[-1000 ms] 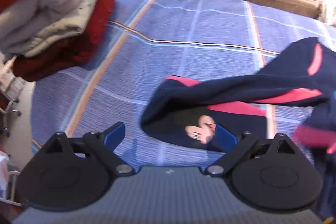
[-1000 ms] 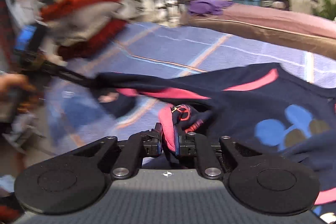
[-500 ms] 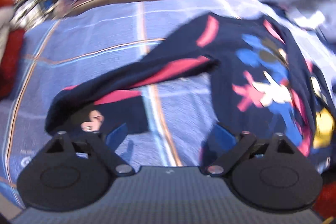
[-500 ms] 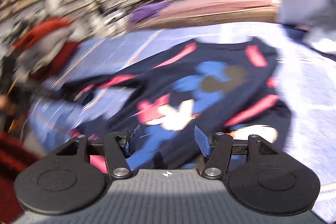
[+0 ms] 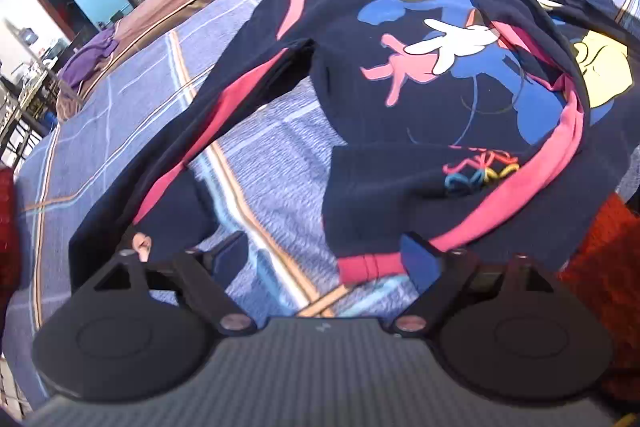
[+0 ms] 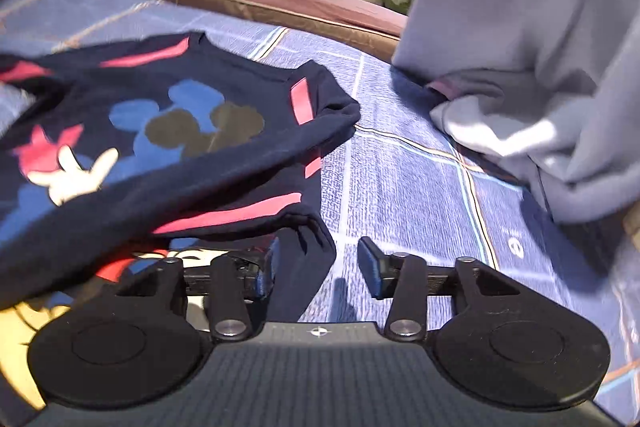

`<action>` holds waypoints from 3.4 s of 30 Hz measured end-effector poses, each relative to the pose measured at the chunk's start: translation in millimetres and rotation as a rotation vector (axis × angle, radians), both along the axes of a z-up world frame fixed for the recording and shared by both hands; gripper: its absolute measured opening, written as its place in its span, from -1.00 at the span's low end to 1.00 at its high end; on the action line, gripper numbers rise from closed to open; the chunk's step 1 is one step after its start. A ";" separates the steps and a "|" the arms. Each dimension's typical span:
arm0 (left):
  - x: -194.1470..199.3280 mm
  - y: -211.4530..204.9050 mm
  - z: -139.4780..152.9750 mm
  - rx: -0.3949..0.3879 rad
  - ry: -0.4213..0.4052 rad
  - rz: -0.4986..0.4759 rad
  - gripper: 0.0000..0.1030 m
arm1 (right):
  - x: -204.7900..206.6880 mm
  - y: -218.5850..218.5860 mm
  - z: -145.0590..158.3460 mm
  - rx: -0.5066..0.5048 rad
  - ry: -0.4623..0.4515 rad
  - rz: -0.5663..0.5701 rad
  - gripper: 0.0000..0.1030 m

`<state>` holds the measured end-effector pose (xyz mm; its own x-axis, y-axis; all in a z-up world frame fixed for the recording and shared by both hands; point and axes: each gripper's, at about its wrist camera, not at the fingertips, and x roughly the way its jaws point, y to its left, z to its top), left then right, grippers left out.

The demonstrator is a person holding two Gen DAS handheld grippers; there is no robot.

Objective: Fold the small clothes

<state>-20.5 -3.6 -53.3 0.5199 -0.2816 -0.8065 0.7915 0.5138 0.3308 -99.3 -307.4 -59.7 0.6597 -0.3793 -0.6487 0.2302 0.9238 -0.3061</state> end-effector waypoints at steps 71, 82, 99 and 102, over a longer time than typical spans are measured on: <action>65.3 -48.5 46.0 -0.218 0.191 -0.059 -0.98 | -65.7 24.9 29.4 0.535 -0.244 -0.236 0.49; 51.2 17.5 85.1 -0.411 0.485 0.065 -0.97 | 7.5 -70.6 37.0 0.483 -0.244 -0.289 0.84; -18.0 -13.2 44.6 -0.179 0.335 -0.104 0.27 | 39.5 -154.6 16.4 0.914 -0.342 -0.453 -0.87; -27.2 -30.3 23.0 -0.075 0.280 -0.130 0.07 | 53.7 -157.6 27.0 0.974 -0.374 -0.442 -0.91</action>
<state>-47.6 -33.9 -30.2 0.2366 -0.3951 -0.8876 0.9072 0.4170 0.0562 -45.5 -465.0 -32.7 0.8077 -0.0692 -0.5856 0.5218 0.5461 0.6553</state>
